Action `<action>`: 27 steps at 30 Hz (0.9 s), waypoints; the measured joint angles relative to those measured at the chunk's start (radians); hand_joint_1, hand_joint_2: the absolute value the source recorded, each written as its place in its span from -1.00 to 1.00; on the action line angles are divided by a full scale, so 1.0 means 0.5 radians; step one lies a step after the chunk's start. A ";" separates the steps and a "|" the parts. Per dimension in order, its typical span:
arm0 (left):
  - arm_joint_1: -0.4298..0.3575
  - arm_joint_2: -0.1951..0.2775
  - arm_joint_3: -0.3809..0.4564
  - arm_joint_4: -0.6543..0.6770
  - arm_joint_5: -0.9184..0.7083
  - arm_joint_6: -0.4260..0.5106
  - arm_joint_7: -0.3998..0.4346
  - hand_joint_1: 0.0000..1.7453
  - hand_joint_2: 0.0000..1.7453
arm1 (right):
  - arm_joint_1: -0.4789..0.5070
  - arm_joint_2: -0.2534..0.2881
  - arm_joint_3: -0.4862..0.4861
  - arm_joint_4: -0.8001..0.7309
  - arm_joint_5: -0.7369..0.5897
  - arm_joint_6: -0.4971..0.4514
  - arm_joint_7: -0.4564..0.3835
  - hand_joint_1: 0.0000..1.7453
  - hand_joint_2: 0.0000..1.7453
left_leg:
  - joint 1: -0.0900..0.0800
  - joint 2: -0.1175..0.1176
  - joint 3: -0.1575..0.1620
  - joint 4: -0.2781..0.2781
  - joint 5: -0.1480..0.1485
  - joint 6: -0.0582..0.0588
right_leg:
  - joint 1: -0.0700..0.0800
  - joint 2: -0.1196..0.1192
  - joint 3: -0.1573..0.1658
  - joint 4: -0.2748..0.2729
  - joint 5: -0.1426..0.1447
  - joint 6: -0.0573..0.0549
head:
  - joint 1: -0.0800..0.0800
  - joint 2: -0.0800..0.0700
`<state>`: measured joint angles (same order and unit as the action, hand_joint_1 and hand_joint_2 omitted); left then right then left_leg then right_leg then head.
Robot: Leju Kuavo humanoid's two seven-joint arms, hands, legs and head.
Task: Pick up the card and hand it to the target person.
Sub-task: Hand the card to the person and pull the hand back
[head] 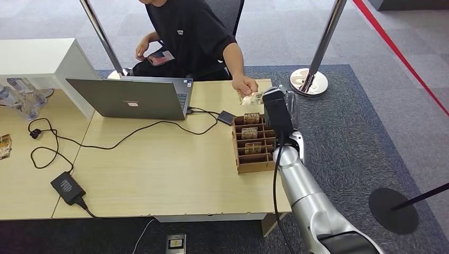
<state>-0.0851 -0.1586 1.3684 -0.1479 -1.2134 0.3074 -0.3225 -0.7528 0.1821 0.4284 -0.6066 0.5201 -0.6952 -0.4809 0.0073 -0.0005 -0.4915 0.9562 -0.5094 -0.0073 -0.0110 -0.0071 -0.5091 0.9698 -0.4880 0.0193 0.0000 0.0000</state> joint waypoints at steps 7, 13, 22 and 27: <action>0.003 -0.009 0.017 -0.001 0.011 0.014 -0.003 -1.00 -1.00 | -0.009 0.009 0.020 0.011 0.110 -0.006 0.083 -1.00 1.00 | 0.000 0.001 -0.001 0.000 0.000 0.000 | 0.000 0.000 -0.001 0.000 0.001 0.000 | 0.000 0.000; 0.006 -0.013 0.026 -0.002 0.013 0.016 -0.008 -1.00 -1.00 | 0.054 0.010 -0.098 -0.066 0.308 -0.006 0.149 -1.00 -1.00 | 0.000 -0.002 0.000 0.000 0.000 0.000 | 0.000 -0.002 0.001 -0.001 0.000 0.000 | 0.000 0.000; 0.011 -0.027 0.050 -0.003 0.015 0.001 -0.026 -1.00 -1.00 | 0.449 0.008 -0.876 -0.543 0.920 -0.006 0.014 -1.00 -1.00 | 0.001 -0.012 0.000 -0.002 0.002 0.001 | 0.001 -0.012 0.004 -0.005 -0.001 0.000 | 0.000 0.000; 0.013 -0.037 0.069 -0.004 0.021 -0.004 -0.036 -1.00 -1.00 | 0.722 0.112 -1.544 -0.941 0.860 -0.006 -0.356 -1.00 -1.00 | 0.001 -0.013 -0.002 -0.002 0.001 0.001 | 0.001 -0.012 0.003 -0.006 -0.001 0.001 | 0.000 0.000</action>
<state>-0.0783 -0.1769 1.4031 -0.1500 -1.2026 0.3055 -0.3406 -0.3916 0.2380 -0.3437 -1.0770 0.9500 -0.6981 -0.6590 0.0076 -0.0071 -0.4926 0.9552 -0.5088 -0.0068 -0.0107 -0.0131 -0.5076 0.9669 -0.4887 0.0197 0.0000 0.0000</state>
